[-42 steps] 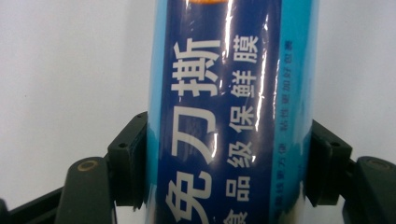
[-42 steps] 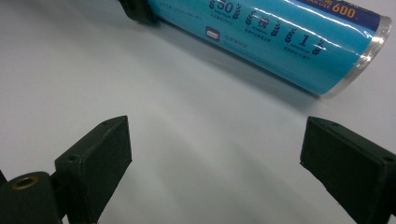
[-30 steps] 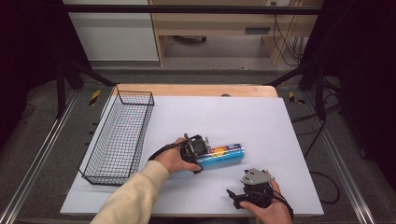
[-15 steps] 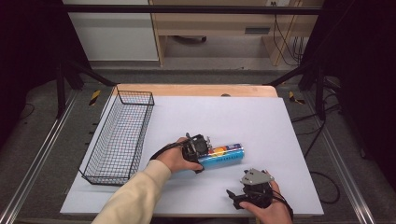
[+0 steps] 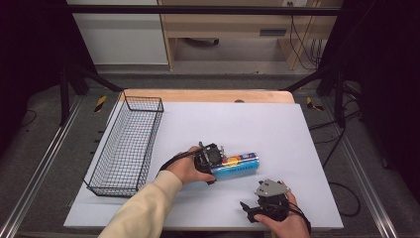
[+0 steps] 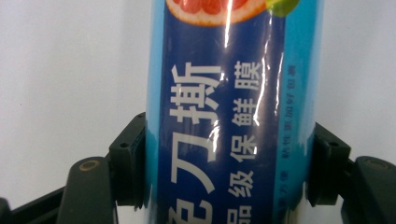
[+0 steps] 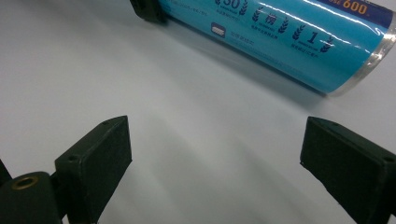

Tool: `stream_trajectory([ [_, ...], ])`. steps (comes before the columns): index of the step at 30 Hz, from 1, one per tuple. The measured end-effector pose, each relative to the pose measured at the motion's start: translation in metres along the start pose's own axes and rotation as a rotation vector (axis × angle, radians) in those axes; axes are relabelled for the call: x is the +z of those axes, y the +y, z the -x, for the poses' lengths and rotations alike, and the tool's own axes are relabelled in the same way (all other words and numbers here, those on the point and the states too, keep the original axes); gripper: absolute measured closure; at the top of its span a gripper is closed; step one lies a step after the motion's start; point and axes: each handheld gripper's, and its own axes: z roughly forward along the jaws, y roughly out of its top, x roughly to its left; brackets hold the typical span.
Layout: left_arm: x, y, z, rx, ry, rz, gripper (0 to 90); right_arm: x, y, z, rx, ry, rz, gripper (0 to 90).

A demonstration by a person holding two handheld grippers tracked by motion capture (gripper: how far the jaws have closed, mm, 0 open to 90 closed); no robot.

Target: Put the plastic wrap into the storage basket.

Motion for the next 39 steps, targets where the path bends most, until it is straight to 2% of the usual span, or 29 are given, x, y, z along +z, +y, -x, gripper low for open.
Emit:
stream_trajectory([
  [7,0.000,0.000,0.003,0.006,0.016,0.001,31.5,0.000,0.000,0.000,0.001,-0.001,0.001,9.2],
  [10,-0.001,0.001,0.004,-0.005,0.015,0.008,31.7,0.000,0.000,0.000,0.001,-0.002,0.001,9.2],
  [21,-0.011,0.006,0.014,0.027,0.084,0.003,31.9,-0.001,0.000,0.000,0.005,0.001,-0.001,9.2],
  [39,-0.020,0.003,0.017,0.026,0.098,0.013,32.0,-0.001,0.000,0.000,0.003,0.001,-0.002,9.3],
])
